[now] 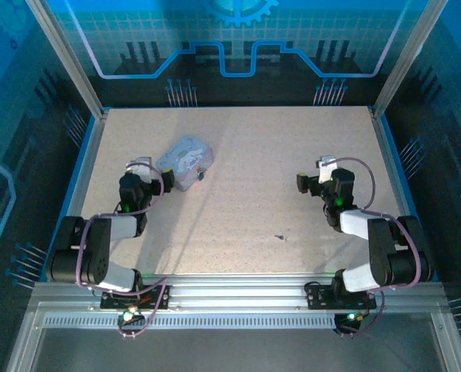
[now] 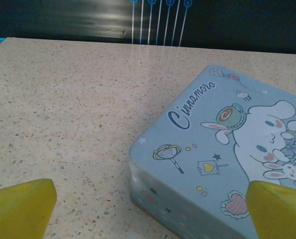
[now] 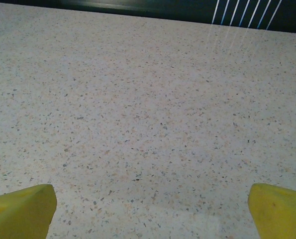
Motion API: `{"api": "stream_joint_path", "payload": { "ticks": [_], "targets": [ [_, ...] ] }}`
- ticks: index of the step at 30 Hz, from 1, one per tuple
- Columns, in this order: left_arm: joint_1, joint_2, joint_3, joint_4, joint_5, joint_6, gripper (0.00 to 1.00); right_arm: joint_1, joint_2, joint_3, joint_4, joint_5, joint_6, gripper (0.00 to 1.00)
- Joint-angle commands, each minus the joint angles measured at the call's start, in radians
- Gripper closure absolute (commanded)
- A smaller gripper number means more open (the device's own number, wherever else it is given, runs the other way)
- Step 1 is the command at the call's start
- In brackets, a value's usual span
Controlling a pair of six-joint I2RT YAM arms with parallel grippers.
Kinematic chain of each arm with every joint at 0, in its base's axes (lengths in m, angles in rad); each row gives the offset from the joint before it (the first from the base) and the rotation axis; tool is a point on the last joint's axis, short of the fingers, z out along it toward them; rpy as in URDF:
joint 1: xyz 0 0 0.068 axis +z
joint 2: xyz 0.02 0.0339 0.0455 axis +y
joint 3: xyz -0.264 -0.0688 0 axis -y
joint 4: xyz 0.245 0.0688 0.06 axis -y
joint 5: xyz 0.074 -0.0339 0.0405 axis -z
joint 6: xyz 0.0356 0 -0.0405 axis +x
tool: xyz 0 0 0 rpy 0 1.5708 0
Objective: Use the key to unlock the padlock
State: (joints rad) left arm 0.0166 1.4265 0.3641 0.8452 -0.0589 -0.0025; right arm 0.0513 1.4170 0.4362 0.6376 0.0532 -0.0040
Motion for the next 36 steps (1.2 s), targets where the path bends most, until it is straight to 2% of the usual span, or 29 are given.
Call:
{"api": "stream_joint_path", "payload": {
  "ticks": [1,7,12,15,18,22,27,30,36],
  "targets": [
    [-0.003,-0.077,0.029,-0.106,-0.023,-0.022,0.01,0.007,-0.063,0.049,-0.089,0.017,0.004,0.0],
    [-0.003,-0.221,0.107,-0.345,-0.018,-0.104,0.01,0.023,-0.174,0.084,-0.245,0.016,0.034,0.0],
    [-0.003,-0.292,0.26,-0.717,-0.002,-0.194,0.01,0.05,-0.25,0.182,-0.515,-0.001,0.124,0.0],
    [-0.003,-0.317,0.307,-0.83,0.064,-0.249,0.01,0.072,-0.265,0.238,-0.648,-0.021,0.189,0.0],
    [-0.007,-0.345,0.323,-0.883,0.158,-0.299,0.01,0.099,-0.29,0.267,-0.741,-0.049,0.25,0.0],
    [-0.038,-0.376,0.332,-0.952,0.207,-0.384,0.01,0.143,-0.333,0.271,-0.829,-0.084,0.314,0.0],
    [-0.148,-0.407,0.292,-0.95,0.257,-0.504,0.01,0.205,-0.347,0.297,-0.995,-0.149,0.339,0.0],
    [-0.216,-0.411,0.259,-0.917,0.27,-0.574,0.01,0.246,-0.334,0.307,-1.084,-0.177,0.344,0.05],
    [-0.323,-0.41,0.233,-0.894,0.275,-0.632,0.01,0.327,-0.302,0.302,-1.182,-0.179,0.367,0.11]
  ]
}}
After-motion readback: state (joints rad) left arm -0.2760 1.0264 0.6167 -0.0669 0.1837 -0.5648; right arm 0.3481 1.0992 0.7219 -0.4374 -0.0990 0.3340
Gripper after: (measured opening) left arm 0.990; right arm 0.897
